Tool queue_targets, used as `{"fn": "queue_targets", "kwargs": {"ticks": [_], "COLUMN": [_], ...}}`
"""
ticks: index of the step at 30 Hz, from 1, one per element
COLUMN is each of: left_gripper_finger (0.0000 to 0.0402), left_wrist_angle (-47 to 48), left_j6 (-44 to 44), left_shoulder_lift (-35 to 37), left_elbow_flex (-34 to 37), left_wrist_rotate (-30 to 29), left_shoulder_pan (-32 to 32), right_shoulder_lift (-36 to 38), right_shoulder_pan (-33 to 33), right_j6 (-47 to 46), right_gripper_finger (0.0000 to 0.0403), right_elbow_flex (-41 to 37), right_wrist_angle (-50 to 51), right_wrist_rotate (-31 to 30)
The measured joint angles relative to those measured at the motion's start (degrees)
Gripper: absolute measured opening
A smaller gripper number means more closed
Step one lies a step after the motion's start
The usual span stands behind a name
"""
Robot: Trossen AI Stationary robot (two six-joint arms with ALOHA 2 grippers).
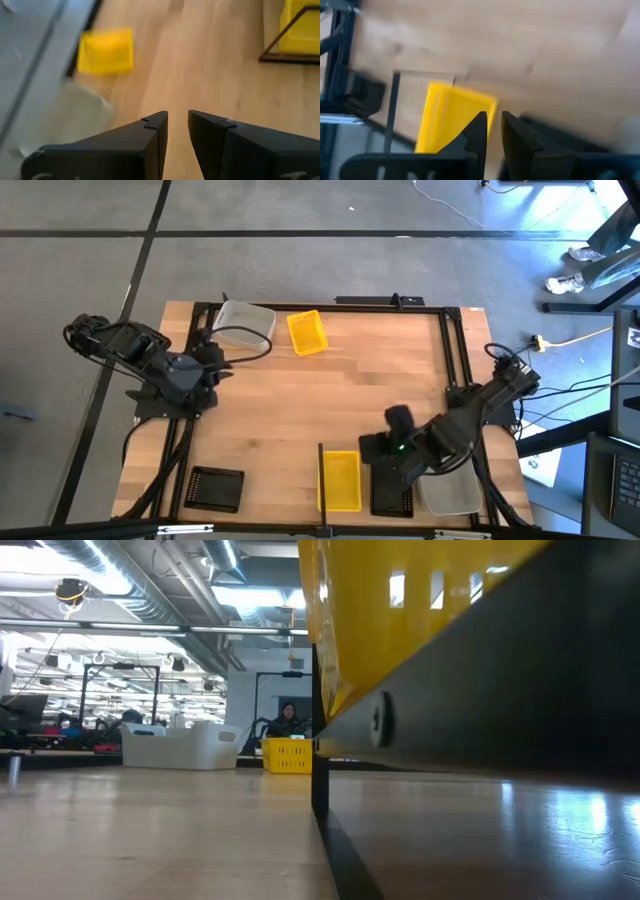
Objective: Stack baskets on shelf by color
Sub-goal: Stack the black bin on top of the black bin on the shelf
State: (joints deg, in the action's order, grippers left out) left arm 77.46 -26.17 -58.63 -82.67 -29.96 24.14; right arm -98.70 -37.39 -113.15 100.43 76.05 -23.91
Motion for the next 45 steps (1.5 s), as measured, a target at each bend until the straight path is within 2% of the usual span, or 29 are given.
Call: {"fn": "queue_targets", "kwargs": {"ticks": [5, 9, 12, 15, 19, 22, 28, 35, 45], "left_gripper_finger": [0.0069, 0.0069, 0.0069, 0.0069, 0.0069, 0.0069, 0.0069, 0.0069, 0.0069], "left_wrist_angle": [2.93, 2.22, 1.38, -5.23, -20.5, -28.96, -38.51, -41.66, -43.98], "left_j6": [-9.14, -9.48, -7.97, -5.64, -5.17, -5.18, -9.08, -12.6, -15.46], "left_shoulder_lift": [0.07, 0.01, -0.02, -0.35, -0.35, -0.31, -1.3, -4.39, -10.65], "left_elbow_flex": [2.32, 8.41, 14.88, 21.85, 29.88, 33.18, 36.98, 40.41, 40.52], "left_wrist_rotate": [7.43, 15.35, 22.26, 30.87, 37.54, 37.76, 32.96, 32.46, 32.52], "left_shoulder_pan": [0.0, 0.45, 1.76, 3.62, 6.77, 9.29, 13.05, 17.85, 23.26], "right_shoulder_lift": [0.07, 0.62, 0.76, 0.76, 0.76, 0.79, 0.76, 0.76, 0.76], "right_shoulder_pan": [0.02, 0.11, 0.15, 0.15, 0.13, 0.15, 0.15, 0.15, 0.15], "right_j6": [8.43, 23.72, 34.44, 45.39, 57.78, 63.56, 67.28, 67.25, 66.84], "right_gripper_finger": [0.0055, 0.0055, 0.0055, 0.0055, 0.0055, 0.0055, 0.0055, 0.0055, 0.0055], "right_elbow_flex": [7.61, 10.63, 12.91, 14.54, 16.1, 17.08, 17.46, 17.45, 17.46], "right_wrist_angle": [13.35, 13.86, 14.01, 13.97, 13.64, 13.27, 13.09, 13.02, 12.95], "right_wrist_rotate": [-9.72, -16.56, -17.82, -17.68, -15.94, -11.53, -4.23, -3.9, -4.4]}}
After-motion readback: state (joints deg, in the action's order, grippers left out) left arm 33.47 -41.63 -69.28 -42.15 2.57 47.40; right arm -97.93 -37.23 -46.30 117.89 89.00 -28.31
